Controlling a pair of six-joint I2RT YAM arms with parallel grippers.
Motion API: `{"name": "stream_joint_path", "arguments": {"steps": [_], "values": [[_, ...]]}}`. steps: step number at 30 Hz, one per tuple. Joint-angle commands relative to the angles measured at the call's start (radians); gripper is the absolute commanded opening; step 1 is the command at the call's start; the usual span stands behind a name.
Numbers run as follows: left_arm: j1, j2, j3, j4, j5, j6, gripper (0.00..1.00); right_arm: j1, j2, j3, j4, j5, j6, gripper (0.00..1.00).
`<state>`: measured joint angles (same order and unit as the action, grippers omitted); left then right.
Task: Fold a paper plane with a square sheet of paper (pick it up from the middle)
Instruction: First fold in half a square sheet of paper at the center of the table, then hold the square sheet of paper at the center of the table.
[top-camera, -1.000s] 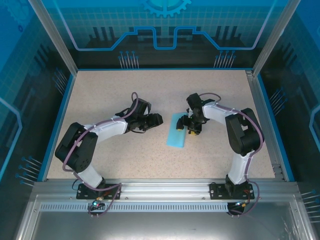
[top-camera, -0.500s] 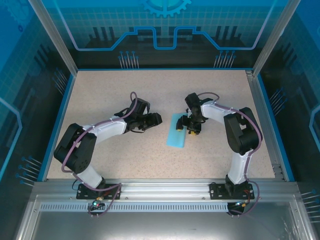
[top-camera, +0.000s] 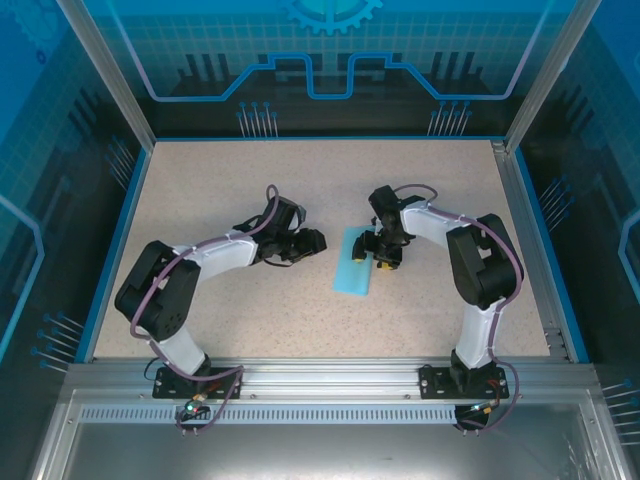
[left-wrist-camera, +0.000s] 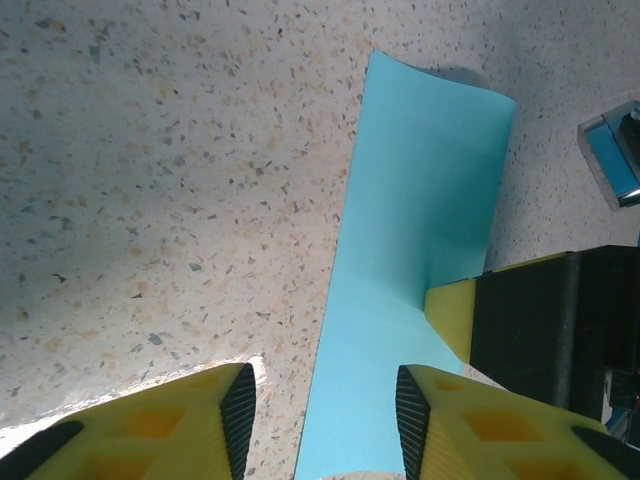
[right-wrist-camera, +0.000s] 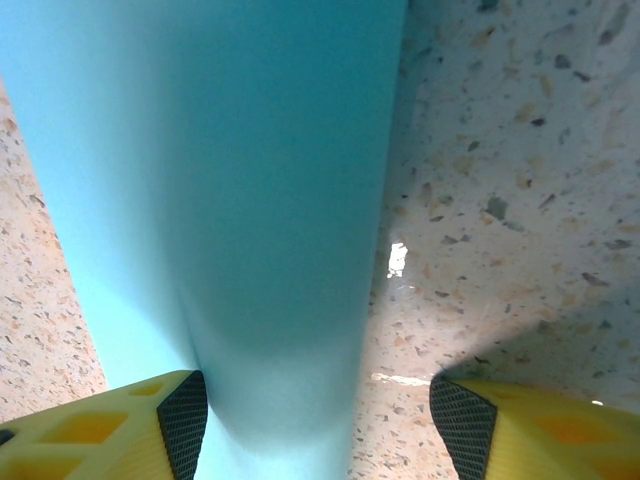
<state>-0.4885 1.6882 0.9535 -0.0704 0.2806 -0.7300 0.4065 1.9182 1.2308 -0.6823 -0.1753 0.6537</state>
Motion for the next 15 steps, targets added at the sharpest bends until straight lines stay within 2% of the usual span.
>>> {"name": "stream_joint_path", "arguments": {"steps": [1,7,15], "values": [[-0.01,0.017,0.037,0.004,0.044,0.019,0.43,0.003,0.087,-0.045,-0.052,0.124,-0.001,0.68],[-0.025,0.05,0.069,0.004,0.072,0.021,0.3,0.003,0.09,-0.043,-0.057,0.136,-0.005,0.68],[-0.05,0.126,0.138,-0.013,0.101,0.02,0.25,0.003,0.091,-0.048,-0.056,0.141,-0.009,0.67]]}}
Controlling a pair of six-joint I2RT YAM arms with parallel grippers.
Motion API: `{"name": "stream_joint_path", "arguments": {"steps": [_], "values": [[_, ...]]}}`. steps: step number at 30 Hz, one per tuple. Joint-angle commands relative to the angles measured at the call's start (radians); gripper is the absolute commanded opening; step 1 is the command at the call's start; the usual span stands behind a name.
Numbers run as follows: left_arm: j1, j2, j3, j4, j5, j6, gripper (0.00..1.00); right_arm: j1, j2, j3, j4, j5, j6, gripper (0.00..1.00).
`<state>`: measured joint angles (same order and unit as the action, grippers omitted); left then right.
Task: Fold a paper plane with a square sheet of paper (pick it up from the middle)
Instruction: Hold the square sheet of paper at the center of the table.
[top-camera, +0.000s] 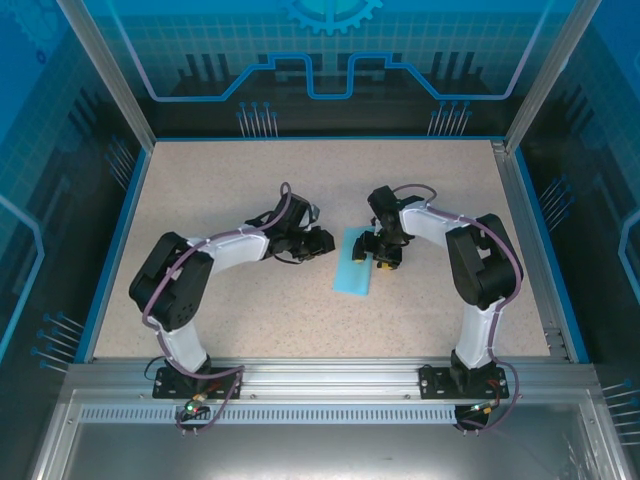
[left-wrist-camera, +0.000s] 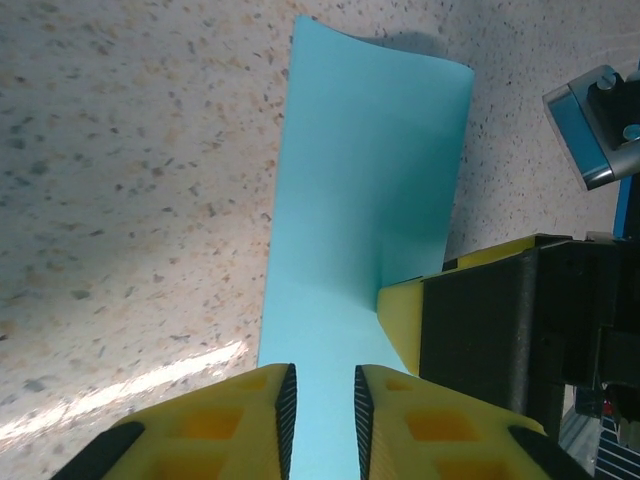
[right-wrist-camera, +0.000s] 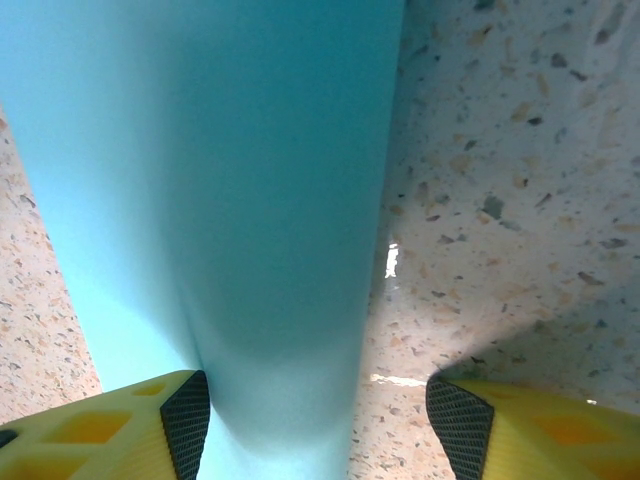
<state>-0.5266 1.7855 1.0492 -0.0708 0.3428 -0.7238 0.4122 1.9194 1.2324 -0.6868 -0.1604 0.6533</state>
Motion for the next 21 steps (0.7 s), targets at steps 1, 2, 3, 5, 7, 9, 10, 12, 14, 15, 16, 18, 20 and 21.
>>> {"name": "stream_joint_path", "arguments": {"steps": [1,2,3,5,7,9,10,12,14,15,16,18,20,21], "values": [[-0.013,0.034,0.047,-0.013,0.041,0.013,0.25,-0.003,0.091,-0.05,-0.051,0.127,-0.008,0.67],[-0.014,0.043,0.052,-0.013,0.045,0.011,0.25,-0.003,0.092,-0.048,-0.052,0.127,-0.009,0.67],[-0.016,0.049,0.057,-0.014,0.047,0.01,0.25,-0.003,0.093,-0.048,-0.05,0.127,-0.009,0.67],[-0.021,0.062,0.069,-0.012,0.054,0.011,0.24,-0.003,0.096,-0.05,-0.049,0.126,-0.009,0.67],[-0.024,0.079,0.085,-0.017,0.06,0.013,0.21,-0.003,0.098,-0.052,-0.047,0.127,-0.009,0.67],[-0.03,0.096,0.103,-0.024,0.061,0.014,0.16,-0.003,0.101,-0.054,-0.046,0.127,-0.007,0.67],[-0.03,0.108,0.114,-0.032,0.062,0.014,0.14,-0.003,0.101,-0.055,-0.044,0.125,-0.007,0.66],[-0.035,0.127,0.134,-0.044,0.062,0.012,0.06,-0.003,0.102,-0.057,-0.043,0.125,-0.006,0.66],[-0.042,0.144,0.152,-0.066,0.053,0.01,0.0,-0.003,0.102,-0.06,-0.041,0.123,-0.005,0.66],[-0.046,0.153,0.165,-0.085,0.042,0.011,0.0,-0.003,0.103,-0.062,-0.04,0.124,-0.004,0.66],[-0.049,0.164,0.179,-0.111,0.032,0.016,0.0,-0.004,0.102,-0.063,-0.04,0.124,-0.004,0.67],[-0.056,0.184,0.206,-0.15,0.014,0.021,0.0,-0.003,0.102,-0.064,-0.037,0.121,-0.004,0.67],[-0.061,0.202,0.225,-0.168,0.009,0.02,0.0,-0.003,0.105,-0.064,-0.035,0.119,-0.004,0.67],[-0.064,0.21,0.231,-0.171,0.008,0.02,0.0,-0.003,0.106,-0.063,-0.036,0.119,-0.004,0.67]]}}
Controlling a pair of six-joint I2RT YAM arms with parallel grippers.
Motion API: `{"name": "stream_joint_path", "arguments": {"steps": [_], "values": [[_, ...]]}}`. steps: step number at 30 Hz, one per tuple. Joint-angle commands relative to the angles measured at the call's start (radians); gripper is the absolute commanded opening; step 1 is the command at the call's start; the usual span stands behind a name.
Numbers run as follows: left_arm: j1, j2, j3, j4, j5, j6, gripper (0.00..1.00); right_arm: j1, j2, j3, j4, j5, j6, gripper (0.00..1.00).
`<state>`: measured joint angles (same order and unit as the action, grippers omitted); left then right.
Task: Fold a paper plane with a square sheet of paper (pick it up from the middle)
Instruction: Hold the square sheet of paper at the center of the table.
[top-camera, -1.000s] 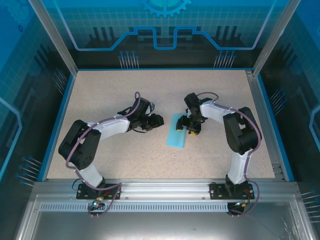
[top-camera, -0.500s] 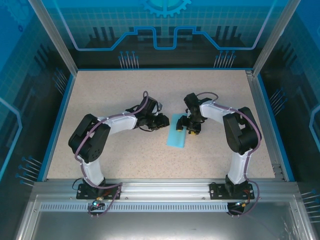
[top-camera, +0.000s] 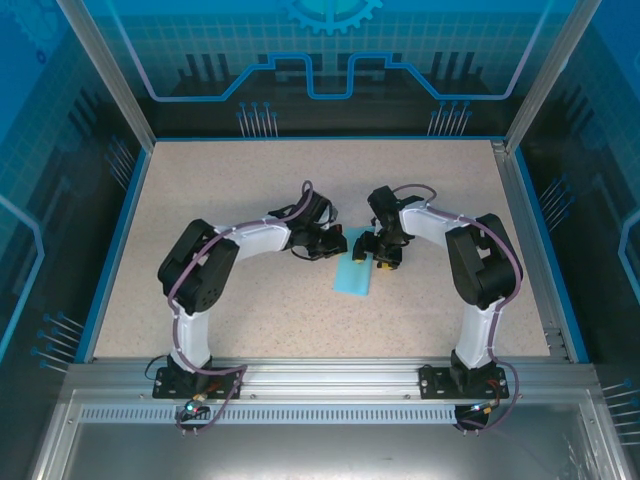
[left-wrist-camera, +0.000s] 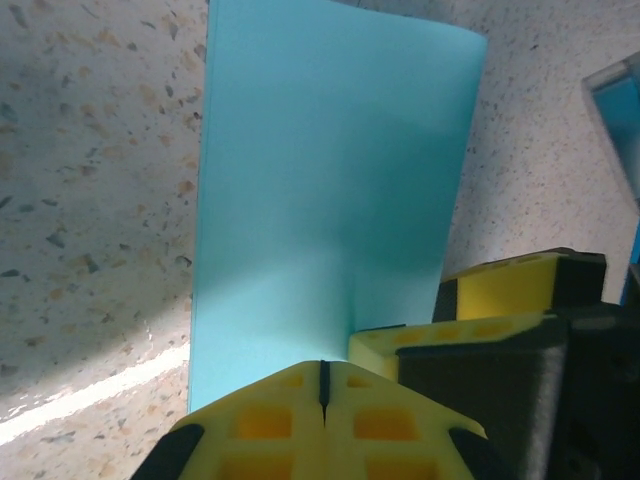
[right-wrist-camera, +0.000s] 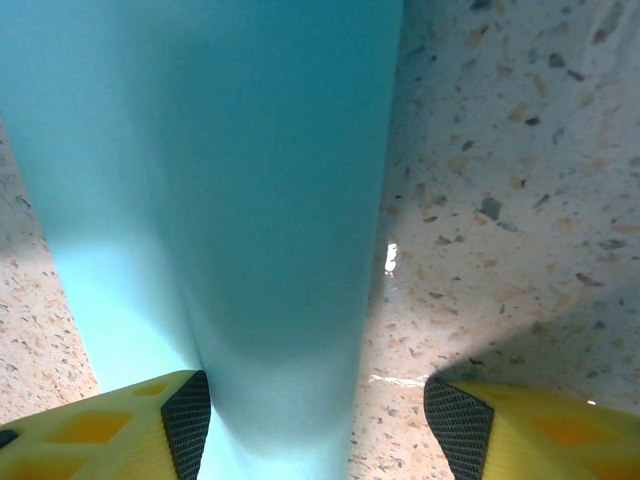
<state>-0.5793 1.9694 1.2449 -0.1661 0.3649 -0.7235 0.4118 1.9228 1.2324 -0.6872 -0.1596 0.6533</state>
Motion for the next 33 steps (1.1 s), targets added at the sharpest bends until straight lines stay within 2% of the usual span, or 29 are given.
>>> {"name": "stream_joint_path", "arguments": {"steps": [1,24,28,33], "values": [[-0.015,0.034,0.041,-0.078,-0.012,0.018,0.0,-0.002,0.102,-0.063,-0.035,0.118,-0.004,0.67],[-0.027,0.109,0.05,-0.111,-0.057,0.022,0.0,-0.001,0.089,-0.052,-0.013,0.086,-0.007,0.68],[-0.027,0.107,0.04,-0.116,-0.068,0.025,0.0,-0.012,0.026,-0.04,0.018,0.046,-0.009,0.69],[-0.027,0.108,0.034,-0.112,-0.073,0.025,0.0,-0.057,-0.144,-0.091,0.119,-0.028,-0.008,0.72]]}}
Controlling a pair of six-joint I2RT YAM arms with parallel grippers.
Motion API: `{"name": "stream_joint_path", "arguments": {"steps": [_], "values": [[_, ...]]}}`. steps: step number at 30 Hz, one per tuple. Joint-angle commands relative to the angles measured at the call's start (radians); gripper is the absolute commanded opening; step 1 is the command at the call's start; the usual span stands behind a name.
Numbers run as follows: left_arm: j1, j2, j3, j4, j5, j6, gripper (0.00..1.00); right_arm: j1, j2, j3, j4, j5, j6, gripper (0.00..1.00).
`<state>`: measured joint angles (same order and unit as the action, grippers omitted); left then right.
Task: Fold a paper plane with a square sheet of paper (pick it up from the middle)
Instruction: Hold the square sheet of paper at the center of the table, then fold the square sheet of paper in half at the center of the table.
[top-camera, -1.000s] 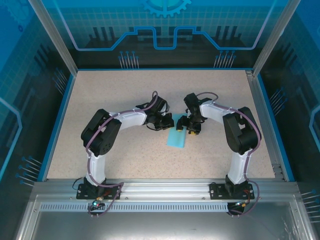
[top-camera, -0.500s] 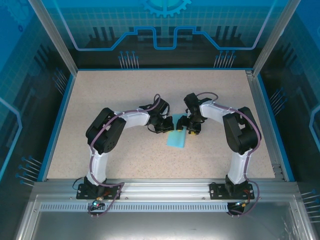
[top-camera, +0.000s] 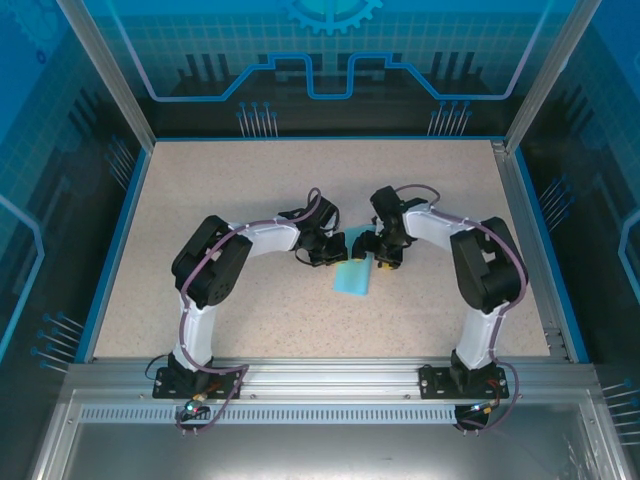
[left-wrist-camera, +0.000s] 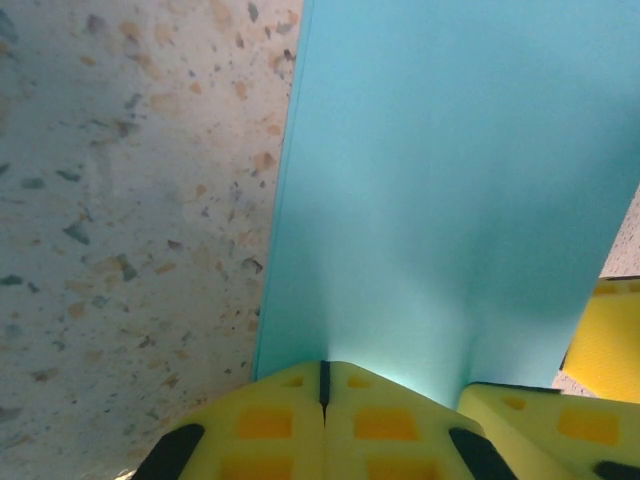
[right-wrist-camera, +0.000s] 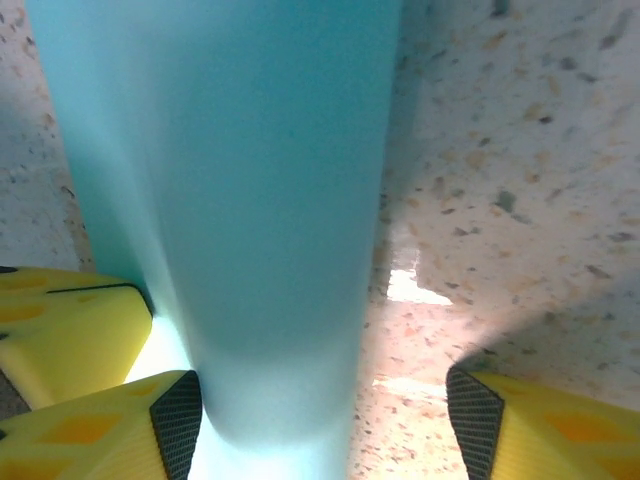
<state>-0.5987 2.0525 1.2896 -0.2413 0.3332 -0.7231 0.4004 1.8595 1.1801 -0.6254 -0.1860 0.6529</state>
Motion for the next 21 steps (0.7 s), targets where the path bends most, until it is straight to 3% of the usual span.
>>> {"name": "stream_joint_path", "arguments": {"steps": [1,3,5,9,13,21], "values": [[-0.008,0.026,-0.01,-0.036,-0.04,0.025,0.0,-0.06,-0.12,-0.061,0.088,-0.024,-0.004,0.73],[-0.007,0.025,-0.012,-0.035,-0.039,0.026,0.0,-0.087,-0.18,-0.117,0.159,-0.091,0.009,0.73],[-0.008,0.026,-0.01,-0.035,-0.04,0.025,0.0,-0.107,-0.225,-0.182,0.265,-0.205,0.016,0.52],[-0.007,0.029,-0.011,-0.033,-0.038,0.025,0.0,-0.099,-0.214,-0.245,0.426,-0.394,0.032,0.26],[-0.009,0.027,-0.015,-0.035,-0.04,0.026,0.0,-0.085,-0.158,-0.259,0.465,-0.406,0.039,0.04],[-0.007,0.029,-0.017,-0.036,-0.039,0.027,0.0,-0.097,-0.113,-0.295,0.497,-0.39,0.018,0.01]]}}
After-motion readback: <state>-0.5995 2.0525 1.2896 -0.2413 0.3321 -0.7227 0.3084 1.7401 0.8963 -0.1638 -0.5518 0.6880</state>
